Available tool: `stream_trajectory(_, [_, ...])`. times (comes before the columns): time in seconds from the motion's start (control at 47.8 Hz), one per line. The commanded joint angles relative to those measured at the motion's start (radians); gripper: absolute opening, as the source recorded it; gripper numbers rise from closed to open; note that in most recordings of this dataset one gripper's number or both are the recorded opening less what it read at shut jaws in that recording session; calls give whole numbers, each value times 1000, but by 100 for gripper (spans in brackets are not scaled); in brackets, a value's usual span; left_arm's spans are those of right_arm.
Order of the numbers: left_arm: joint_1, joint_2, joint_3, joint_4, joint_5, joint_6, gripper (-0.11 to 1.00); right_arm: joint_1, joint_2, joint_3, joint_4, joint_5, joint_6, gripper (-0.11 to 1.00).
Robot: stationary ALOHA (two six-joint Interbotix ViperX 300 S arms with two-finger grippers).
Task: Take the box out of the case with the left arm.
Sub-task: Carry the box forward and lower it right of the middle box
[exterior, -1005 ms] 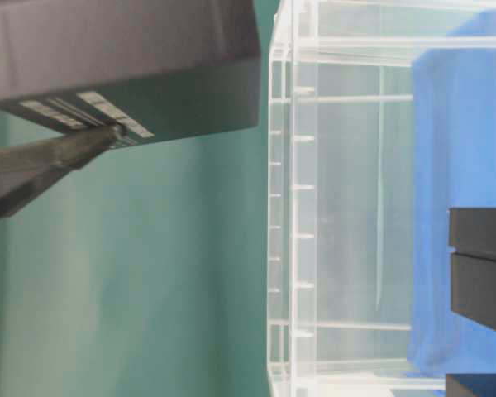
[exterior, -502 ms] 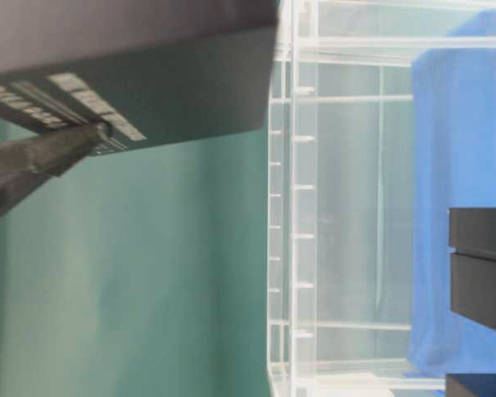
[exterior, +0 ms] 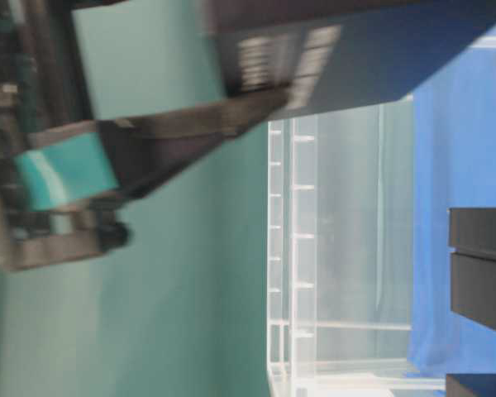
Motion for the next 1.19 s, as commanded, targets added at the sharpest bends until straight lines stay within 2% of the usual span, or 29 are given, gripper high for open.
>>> stream_trajectory(0.0, [2,-69,52,3,-48,-6,60,0,0,-8,0,-5,-2,3])
stream_trajectory(0.167, [11,-89,172,5,-121,-8,60,0,0,-8,-2,-5,-2,3])
stream_trajectory(0.377, [15,-89,259,5,-233,-11,60,0,2,-8,-5,-5,-2,3])
stream_trajectory(0.67, [15,-72,327,2,-336,-11,60,0,0,-8,-5,-5,-2,3])
stream_trajectory(1.172, [14,-72,357,-15,-379,-3,60,0,2,-8,-5,-5,-2,3])
